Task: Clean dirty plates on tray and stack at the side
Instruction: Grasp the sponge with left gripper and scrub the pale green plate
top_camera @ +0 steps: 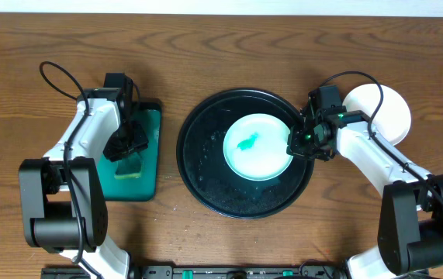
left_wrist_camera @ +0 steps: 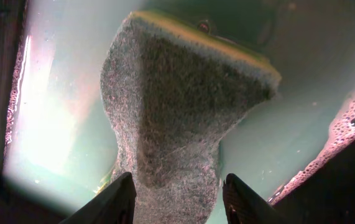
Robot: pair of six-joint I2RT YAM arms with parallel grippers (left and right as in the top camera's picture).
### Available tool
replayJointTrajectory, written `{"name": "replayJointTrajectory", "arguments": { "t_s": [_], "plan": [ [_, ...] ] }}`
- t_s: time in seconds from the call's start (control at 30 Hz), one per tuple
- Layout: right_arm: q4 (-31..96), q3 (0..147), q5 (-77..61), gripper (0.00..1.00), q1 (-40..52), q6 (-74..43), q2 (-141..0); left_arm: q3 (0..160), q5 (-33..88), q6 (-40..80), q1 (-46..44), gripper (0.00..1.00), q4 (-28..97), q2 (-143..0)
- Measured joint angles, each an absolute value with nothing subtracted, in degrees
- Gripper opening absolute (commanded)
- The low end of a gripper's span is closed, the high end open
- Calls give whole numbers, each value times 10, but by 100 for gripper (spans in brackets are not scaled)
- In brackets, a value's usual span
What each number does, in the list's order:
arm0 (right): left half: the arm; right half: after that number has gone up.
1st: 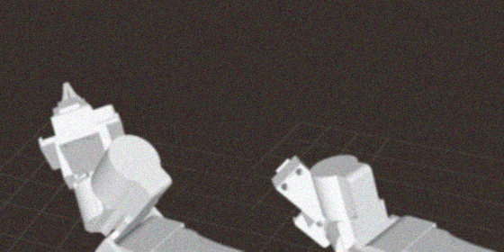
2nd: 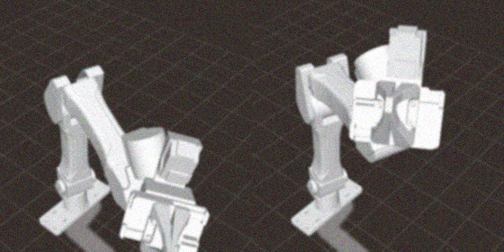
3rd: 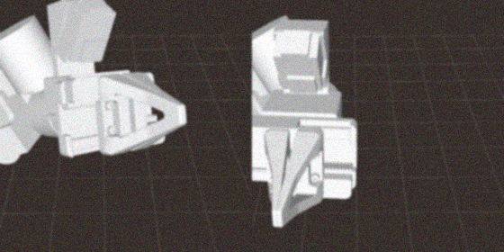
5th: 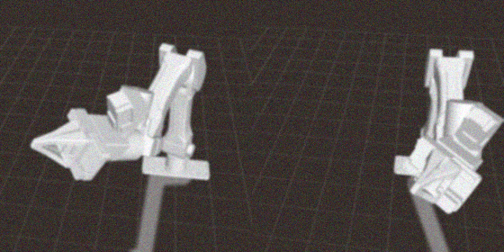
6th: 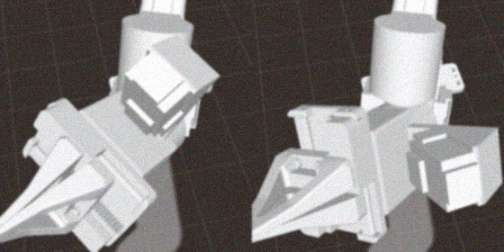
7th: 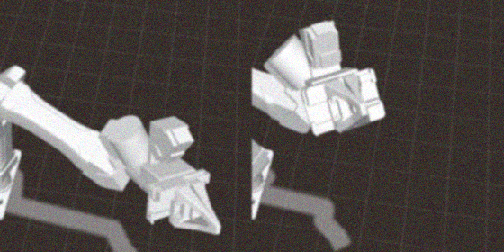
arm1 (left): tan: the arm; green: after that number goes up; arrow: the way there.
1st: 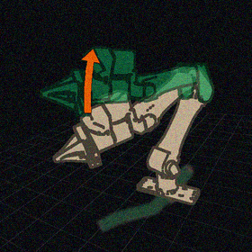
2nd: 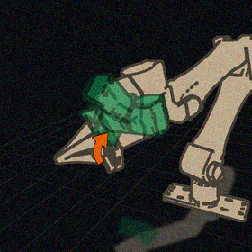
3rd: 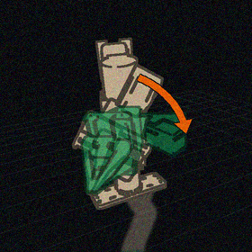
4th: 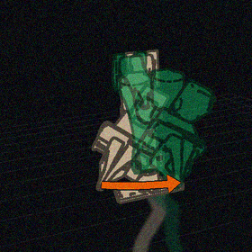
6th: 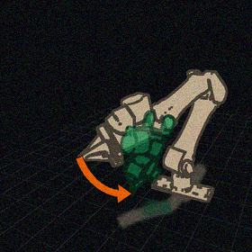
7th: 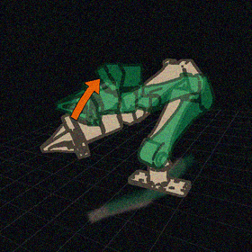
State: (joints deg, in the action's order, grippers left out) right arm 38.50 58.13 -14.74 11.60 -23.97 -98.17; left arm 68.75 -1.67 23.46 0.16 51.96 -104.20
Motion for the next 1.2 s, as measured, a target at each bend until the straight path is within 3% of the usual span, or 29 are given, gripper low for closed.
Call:
{"name": "replayJointTrajectory", "arguments": {
  "t_s": [0.17, 0.3, 0.47, 0.83, 1.2],
  "plan": [
    [386, 581, -147, 1, 116, -240, -982, 686, -17, 235, 2, 47, 496, -1044],
    [390, 581, -147, 1, 116, -240, -982, 668, -19, 234, 2, 40, 475, -1060],
    [395, 581, -147, 1, 116, -240, -982, 655, -31, 225, 2, 7, 462, -1068],
    [396, 581, -147, 1, 116, -241, -982, 648, -40, 224, -3, 7, 464, -1048],
    [385, 581, -140, 1, 119, -243, -982, 640, 29, 220, -109, 7, 460, -798]
  ]
}}
